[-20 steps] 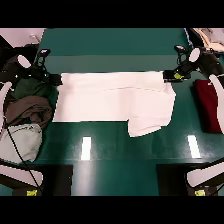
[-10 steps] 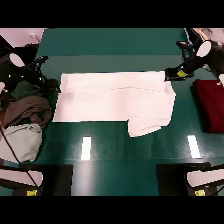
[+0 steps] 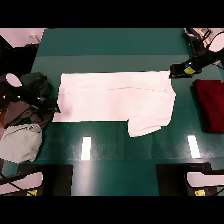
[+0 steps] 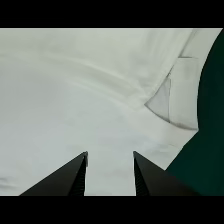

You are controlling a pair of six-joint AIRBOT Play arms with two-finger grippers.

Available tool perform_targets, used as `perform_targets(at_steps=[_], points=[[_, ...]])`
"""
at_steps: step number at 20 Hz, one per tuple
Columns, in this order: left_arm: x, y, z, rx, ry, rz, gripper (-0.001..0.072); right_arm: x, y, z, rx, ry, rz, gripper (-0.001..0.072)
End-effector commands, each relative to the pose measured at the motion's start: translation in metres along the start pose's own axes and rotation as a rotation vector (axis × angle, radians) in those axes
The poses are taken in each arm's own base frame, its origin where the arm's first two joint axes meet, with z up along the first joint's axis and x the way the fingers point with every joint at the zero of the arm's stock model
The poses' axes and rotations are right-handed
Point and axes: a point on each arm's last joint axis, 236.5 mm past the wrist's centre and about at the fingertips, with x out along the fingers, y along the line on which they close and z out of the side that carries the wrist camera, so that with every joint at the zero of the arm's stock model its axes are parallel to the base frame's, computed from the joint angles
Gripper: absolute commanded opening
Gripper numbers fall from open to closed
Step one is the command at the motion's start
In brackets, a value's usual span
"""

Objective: Fold the shirts.

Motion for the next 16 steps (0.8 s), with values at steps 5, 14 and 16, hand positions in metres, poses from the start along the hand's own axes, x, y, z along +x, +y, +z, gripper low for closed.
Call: perform_targets(at_steps=[5, 14, 16], points=[[0.024, 0.028, -0.020, -0.084, 0.012, 0.090, 0.0501, -0.006, 0.002, -0.013, -0.009, 0.045, 0.005, 0.0346], [0.037, 0.011, -0.013, -0.135, -0.028, 0.001, 0.0478, -0.006, 0.008, -0.014, -0.006, 0.050, 0.030, 0.0346], [0.037, 0.009, -0.013, -0.126, -0.027, -0.005, 0.0033, -0.006, 0.009, -0.019, -0.006, 0.072, 0.031, 0.0345]])
